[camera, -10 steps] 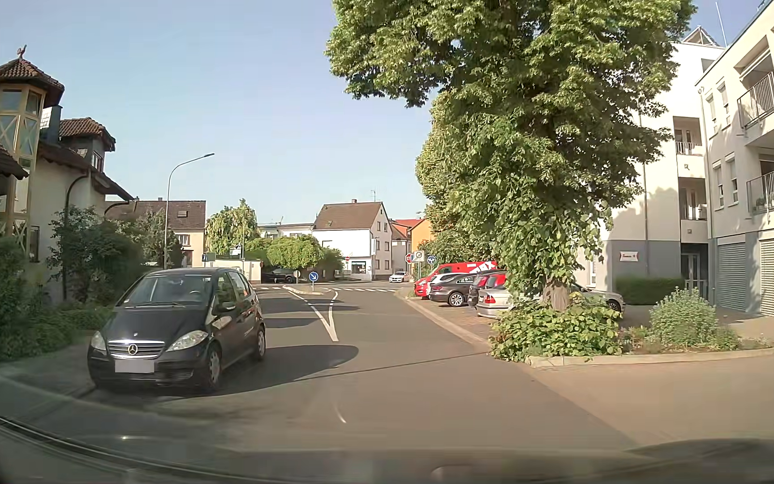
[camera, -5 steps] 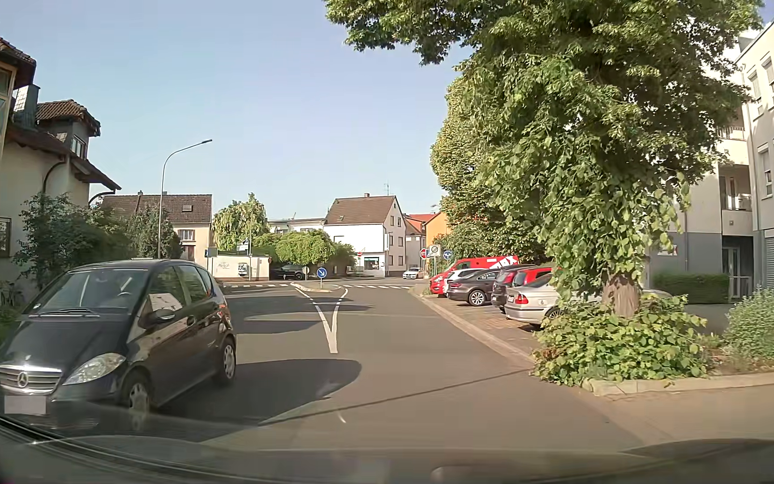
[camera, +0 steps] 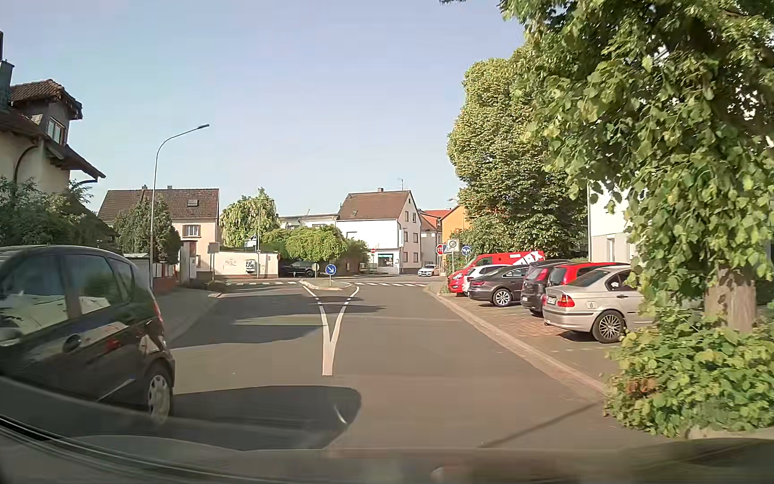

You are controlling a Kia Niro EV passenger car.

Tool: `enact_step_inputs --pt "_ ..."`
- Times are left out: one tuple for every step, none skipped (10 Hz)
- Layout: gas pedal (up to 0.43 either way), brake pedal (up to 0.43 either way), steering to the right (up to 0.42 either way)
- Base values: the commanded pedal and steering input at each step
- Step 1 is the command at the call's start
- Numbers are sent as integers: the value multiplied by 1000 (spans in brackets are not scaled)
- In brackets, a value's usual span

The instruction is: Follow the waypoints while adhering to traffic rules and regulations

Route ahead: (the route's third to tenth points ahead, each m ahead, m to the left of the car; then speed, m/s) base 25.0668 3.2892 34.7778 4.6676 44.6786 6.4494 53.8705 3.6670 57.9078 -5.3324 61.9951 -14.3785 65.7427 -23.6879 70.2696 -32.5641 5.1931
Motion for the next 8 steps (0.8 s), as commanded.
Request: enact_step_inputs --pt "47 30 -35" --pt "47 30 -35" --pt "47 30 -34" --pt "47 30 -32" --pt "47 30 -29" --pt "47 30 -27" --pt "47 30 -26" --pt "47 30 -26"
